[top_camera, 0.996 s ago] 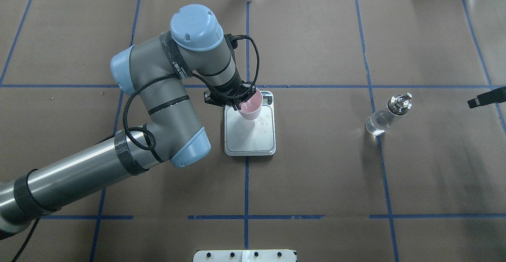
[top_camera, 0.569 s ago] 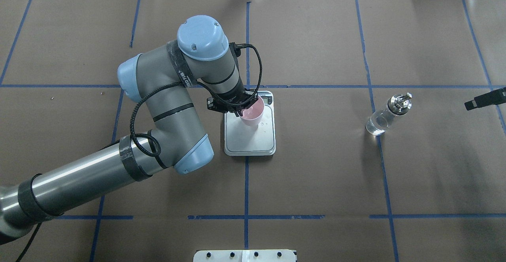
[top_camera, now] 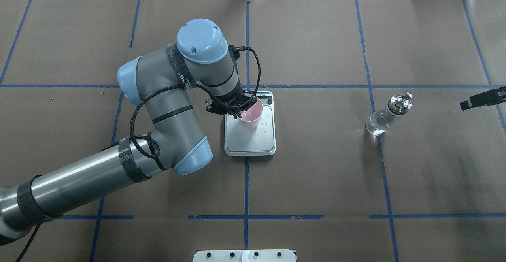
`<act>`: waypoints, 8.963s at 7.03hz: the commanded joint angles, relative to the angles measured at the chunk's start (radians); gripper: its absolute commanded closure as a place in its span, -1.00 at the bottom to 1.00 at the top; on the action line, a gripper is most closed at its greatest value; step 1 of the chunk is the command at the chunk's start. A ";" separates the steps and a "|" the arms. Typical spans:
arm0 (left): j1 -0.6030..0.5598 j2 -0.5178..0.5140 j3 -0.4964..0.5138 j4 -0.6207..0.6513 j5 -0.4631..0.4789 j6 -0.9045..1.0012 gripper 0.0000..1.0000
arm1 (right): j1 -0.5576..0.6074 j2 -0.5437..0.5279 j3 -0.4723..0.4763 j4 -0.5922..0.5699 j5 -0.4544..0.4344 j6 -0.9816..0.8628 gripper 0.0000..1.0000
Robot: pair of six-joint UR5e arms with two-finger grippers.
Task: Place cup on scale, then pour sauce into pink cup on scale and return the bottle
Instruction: 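Carry the pink cup with the left gripper onto the scale, then release the cup and lift the left gripper while the right reaches the bottle, then close the right gripper around the glass bottle and lift it, then carry the glass bottle with the right gripper toward the pink cup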
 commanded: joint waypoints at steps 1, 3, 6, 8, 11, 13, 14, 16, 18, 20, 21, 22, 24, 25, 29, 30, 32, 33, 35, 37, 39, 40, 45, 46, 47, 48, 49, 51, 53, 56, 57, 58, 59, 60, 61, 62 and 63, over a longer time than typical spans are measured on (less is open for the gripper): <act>0.003 0.015 -0.010 -0.002 -0.003 0.001 0.26 | -0.030 -0.029 0.006 0.112 -0.002 0.055 -1.00; -0.002 0.032 -0.109 0.006 -0.009 0.001 0.14 | -0.075 -0.054 0.007 0.262 -0.006 0.165 -1.00; -0.025 0.100 -0.222 0.006 -0.008 0.001 0.14 | -0.240 -0.054 0.131 0.271 -0.078 0.399 -0.95; -0.039 0.100 -0.224 0.006 -0.006 0.001 0.14 | -0.401 -0.079 0.206 0.269 -0.226 0.493 -1.00; -0.057 0.106 -0.222 0.004 -0.005 0.001 0.14 | -0.543 -0.098 0.246 0.268 -0.503 0.647 -1.00; -0.060 0.107 -0.222 0.004 -0.002 0.001 0.14 | -0.685 -0.129 0.259 0.266 -0.802 0.647 -1.00; -0.074 0.110 -0.222 0.003 -0.002 0.009 0.14 | -0.739 -0.137 0.259 0.260 -0.907 0.656 -1.00; -0.132 0.168 -0.248 -0.003 0.000 0.070 0.13 | -0.770 -0.146 0.259 0.260 -1.041 0.658 -1.00; -0.198 0.262 -0.286 0.001 0.002 0.206 0.08 | -0.830 -0.180 0.257 0.260 -1.217 0.658 -1.00; -0.223 0.285 -0.294 0.006 0.002 0.279 0.02 | -0.905 -0.181 0.256 0.261 -1.357 0.688 -1.00; -0.226 0.308 -0.300 0.006 0.002 0.283 0.02 | -0.940 -0.180 0.248 0.261 -1.429 0.752 -1.00; -0.238 0.331 -0.311 0.006 0.003 0.324 0.02 | -0.968 -0.178 0.239 0.261 -1.501 0.753 -1.00; -0.260 0.368 -0.333 0.006 0.003 0.402 0.00 | -0.998 -0.148 0.208 0.268 -1.615 0.771 -1.00; -0.258 0.370 -0.333 0.006 0.003 0.402 0.00 | -1.000 -0.131 0.199 0.268 -1.618 0.771 -1.00; -0.261 0.370 -0.334 0.006 0.003 0.402 0.00 | -0.997 -0.070 0.138 0.268 -1.647 0.828 -1.00; -0.260 0.367 -0.339 0.007 0.002 0.400 -0.01 | -0.997 -0.070 0.125 0.268 -1.649 0.834 -1.00; -0.261 0.370 -0.349 0.024 0.002 0.400 -0.01 | -0.997 -0.066 0.116 0.266 -1.673 0.843 -1.00; -0.261 0.371 -0.350 0.027 0.003 0.402 -0.01 | -0.997 -0.057 0.098 0.266 -1.704 0.843 -1.00; -0.263 0.374 -0.350 0.027 0.003 0.402 -0.01 | -0.997 -0.050 0.076 0.266 -1.759 0.843 -1.00; -0.264 0.374 -0.351 0.029 0.003 0.402 -0.01 | -0.995 0.008 0.024 0.266 -1.793 0.843 -1.00; -0.267 0.376 -0.357 0.030 0.003 0.402 -0.01 | -0.985 0.032 0.004 0.266 -1.798 0.842 -1.00; -0.267 0.374 -0.357 0.030 0.003 0.402 -0.01 | -0.979 0.023 0.004 0.266 -1.798 0.840 -1.00; -0.269 0.376 -0.360 0.032 0.003 0.402 -0.01 | -0.931 0.036 -0.024 0.268 -1.786 0.816 -1.00; -0.267 0.376 -0.368 0.046 0.003 0.402 -0.02 | -0.926 0.059 -0.027 0.268 -1.786 0.810 -1.00; -0.267 0.376 -0.392 0.078 0.003 0.402 -0.02 | -0.925 0.076 -0.034 0.268 -1.786 0.797 -1.00; -0.267 0.376 -0.400 0.092 0.003 0.402 -0.02 | -0.925 0.078 -0.039 0.268 -1.786 0.797 -0.99; -0.266 0.376 -0.402 0.092 0.003 0.402 -0.02 | -0.923 0.078 -0.040 0.268 -1.786 0.797 -0.95; -0.267 0.376 -0.402 0.092 0.003 0.402 -0.02 | -0.922 0.078 -0.057 0.272 -1.786 0.797 -0.72; -0.267 0.374 -0.406 0.093 0.003 0.402 -0.02 | -0.920 0.078 -0.059 0.277 -1.787 0.799 0.99; -0.267 0.376 -0.417 0.095 0.002 0.402 -0.02 | -0.894 0.087 -0.030 0.334 -1.790 0.614 1.00; -0.267 0.376 -0.417 0.095 0.002 0.402 -0.02 | -0.893 0.076 0.042 0.332 -1.784 0.540 1.00; -0.267 0.377 -0.417 0.095 0.002 0.402 -0.02 | -0.891 0.079 0.097 0.294 -1.769 0.503 1.00; -0.269 0.377 -0.419 0.095 0.002 0.402 -0.02 | -0.888 0.087 0.136 0.233 -1.741 0.501 1.00; -0.269 0.386 -0.429 0.095 0.002 0.402 -0.02 | -0.891 0.113 0.165 0.118 -1.733 0.501 1.00; -0.269 0.423 -0.470 0.095 0.000 0.414 -0.02 | -0.891 0.219 0.171 -0.019 -1.726 0.498 1.00; -0.275 0.446 -0.501 0.095 -0.002 0.449 -0.02 | -0.897 0.328 0.168 -0.147 -1.720 0.495 1.00; -0.310 0.461 -0.507 0.095 -0.006 0.498 -0.02 | -0.912 0.373 0.171 -0.289 -1.717 0.456 1.00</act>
